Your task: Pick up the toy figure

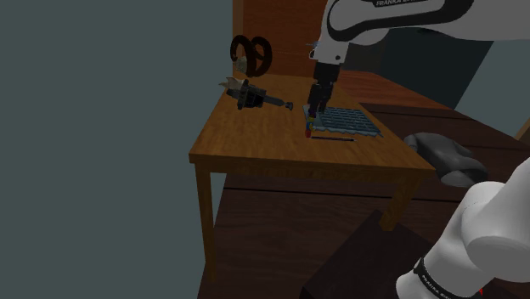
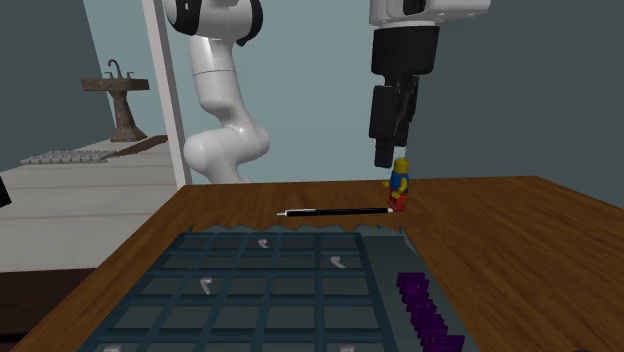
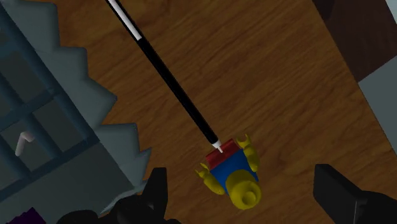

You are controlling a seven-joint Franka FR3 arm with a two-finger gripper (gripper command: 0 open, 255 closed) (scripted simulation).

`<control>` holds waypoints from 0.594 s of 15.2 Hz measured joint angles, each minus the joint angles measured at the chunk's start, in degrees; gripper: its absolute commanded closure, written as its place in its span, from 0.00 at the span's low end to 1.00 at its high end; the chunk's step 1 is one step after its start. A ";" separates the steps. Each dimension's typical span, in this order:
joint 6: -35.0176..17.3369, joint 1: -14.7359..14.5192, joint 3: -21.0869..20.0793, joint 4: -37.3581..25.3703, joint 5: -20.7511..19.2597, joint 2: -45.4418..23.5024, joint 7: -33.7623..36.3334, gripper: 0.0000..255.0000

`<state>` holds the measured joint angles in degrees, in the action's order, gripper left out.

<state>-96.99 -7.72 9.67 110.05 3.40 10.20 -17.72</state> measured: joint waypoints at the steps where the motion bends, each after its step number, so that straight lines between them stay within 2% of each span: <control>1: -0.54 -0.08 0.00 0.28 0.12 -0.44 -0.39 0.00; 7: -4.67 -0.10 0.10 3.64 0.35 -1.41 -1.21 0.00; 8: -5.00 -0.10 0.11 3.93 0.36 -1.44 -1.25 1.00; 9: -5.18 -0.09 0.12 4.12 0.36 -1.42 -1.28 1.00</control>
<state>-102.17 -7.81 9.79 114.17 3.76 8.78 -19.00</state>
